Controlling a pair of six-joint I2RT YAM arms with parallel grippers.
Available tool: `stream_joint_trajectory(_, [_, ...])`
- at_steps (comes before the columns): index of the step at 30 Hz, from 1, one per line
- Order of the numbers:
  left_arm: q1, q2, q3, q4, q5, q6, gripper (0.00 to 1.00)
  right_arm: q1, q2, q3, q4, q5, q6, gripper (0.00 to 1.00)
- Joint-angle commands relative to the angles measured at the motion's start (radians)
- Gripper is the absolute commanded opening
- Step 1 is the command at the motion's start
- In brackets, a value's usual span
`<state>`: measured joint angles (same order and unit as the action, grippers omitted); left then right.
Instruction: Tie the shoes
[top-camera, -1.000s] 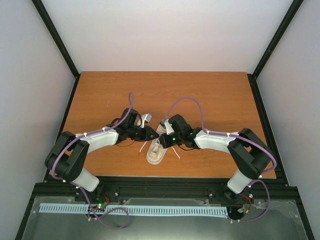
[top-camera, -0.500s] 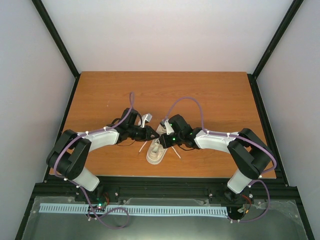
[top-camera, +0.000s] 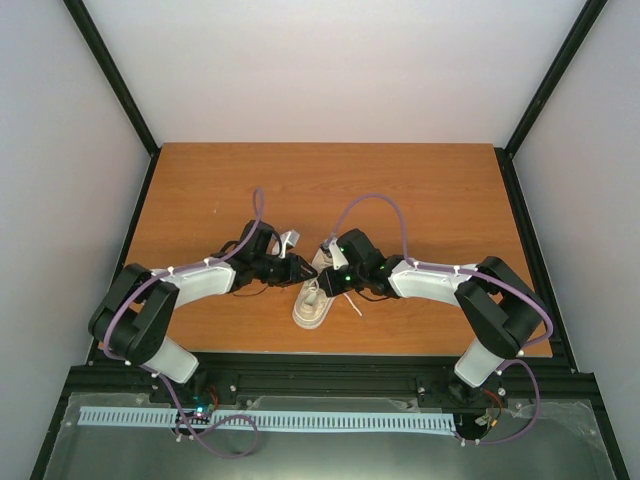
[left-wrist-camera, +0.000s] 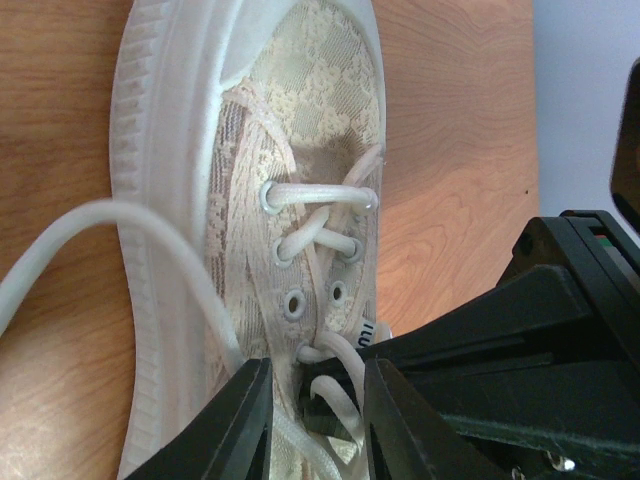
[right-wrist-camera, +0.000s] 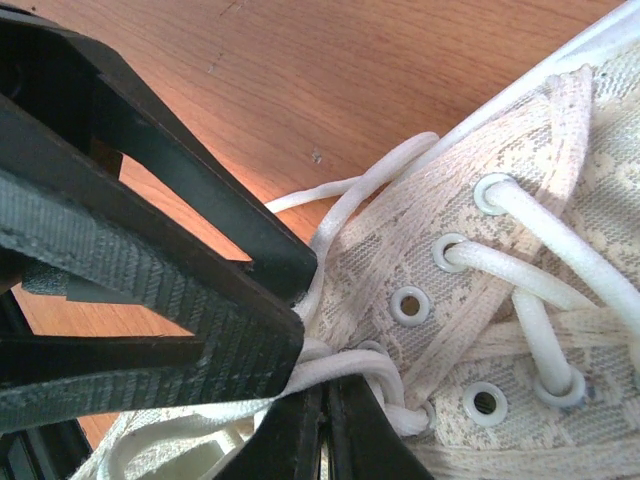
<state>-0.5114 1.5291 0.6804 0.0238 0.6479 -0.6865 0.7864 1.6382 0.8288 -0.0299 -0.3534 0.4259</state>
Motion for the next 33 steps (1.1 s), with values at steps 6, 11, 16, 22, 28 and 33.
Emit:
stream_joint_trajectory(6, [0.002,-0.017,-0.013,-0.009,-0.016,-0.040,0.26,0.006,0.011,0.018,-0.007,0.007,-0.009,0.03])
stream_joint_trajectory(11, [0.001,-0.009,-0.010,-0.009,-0.026,-0.048,0.22,0.005,0.011,0.016,-0.004,0.005,-0.010,0.03])
stream_joint_trajectory(16, [0.001,0.001,-0.006,-0.005,-0.022,-0.050,0.21,0.005,0.010,0.016,-0.004,0.005,-0.012,0.03])
stream_joint_trajectory(22, [0.001,-0.009,-0.015,-0.001,-0.060,-0.073,0.22,0.005,0.012,0.015,-0.004,0.004,-0.012,0.03])
stream_joint_trajectory(28, [0.001,-0.030,-0.017,0.001,-0.099,-0.098,0.40,0.005,0.012,0.015,-0.005,0.003,-0.013,0.03])
stream_joint_trajectory(33, [0.001,-0.037,-0.027,-0.001,-0.134,-0.113,0.40,0.005,0.014,0.017,-0.007,0.002,-0.016,0.03])
